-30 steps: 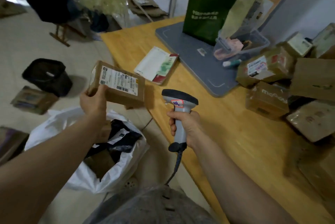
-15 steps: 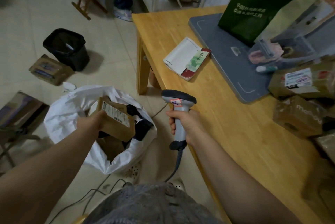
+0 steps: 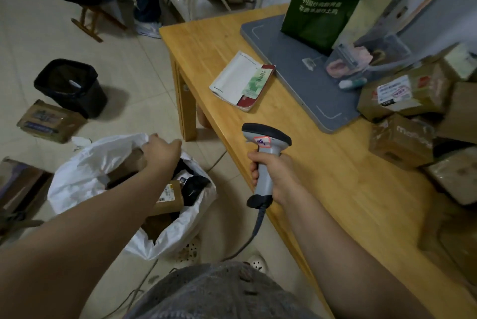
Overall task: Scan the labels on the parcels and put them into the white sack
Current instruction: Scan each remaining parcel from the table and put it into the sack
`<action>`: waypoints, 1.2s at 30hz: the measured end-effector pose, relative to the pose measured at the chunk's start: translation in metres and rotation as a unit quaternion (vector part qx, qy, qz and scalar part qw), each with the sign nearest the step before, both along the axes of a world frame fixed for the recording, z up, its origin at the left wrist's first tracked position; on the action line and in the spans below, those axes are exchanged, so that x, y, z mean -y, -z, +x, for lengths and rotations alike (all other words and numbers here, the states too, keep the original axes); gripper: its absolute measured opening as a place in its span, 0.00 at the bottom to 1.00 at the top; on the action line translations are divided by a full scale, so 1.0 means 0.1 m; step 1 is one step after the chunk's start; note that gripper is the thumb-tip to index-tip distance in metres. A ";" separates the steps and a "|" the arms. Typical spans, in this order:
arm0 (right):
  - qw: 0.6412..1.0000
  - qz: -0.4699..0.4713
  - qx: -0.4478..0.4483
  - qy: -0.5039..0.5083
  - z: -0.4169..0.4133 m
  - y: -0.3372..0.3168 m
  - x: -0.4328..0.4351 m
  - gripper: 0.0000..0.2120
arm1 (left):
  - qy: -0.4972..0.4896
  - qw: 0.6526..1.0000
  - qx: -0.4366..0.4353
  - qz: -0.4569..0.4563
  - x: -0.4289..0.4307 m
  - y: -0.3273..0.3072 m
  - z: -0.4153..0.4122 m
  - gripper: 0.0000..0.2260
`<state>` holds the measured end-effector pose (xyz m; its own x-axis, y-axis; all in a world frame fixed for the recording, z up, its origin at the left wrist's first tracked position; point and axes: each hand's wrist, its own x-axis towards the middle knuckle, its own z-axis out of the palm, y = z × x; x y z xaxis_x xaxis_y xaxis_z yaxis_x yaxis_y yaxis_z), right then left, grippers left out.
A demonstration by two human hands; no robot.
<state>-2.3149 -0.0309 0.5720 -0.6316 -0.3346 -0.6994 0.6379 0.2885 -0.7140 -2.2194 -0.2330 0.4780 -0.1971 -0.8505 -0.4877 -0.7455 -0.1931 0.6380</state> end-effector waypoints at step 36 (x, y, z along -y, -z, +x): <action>0.927 -0.146 -0.026 0.343 -2.00 -0.47 -2.73 0.06 | 0.690 0.621 0.060 -0.367 -3.28 -1.65 -4.78 0.56</action>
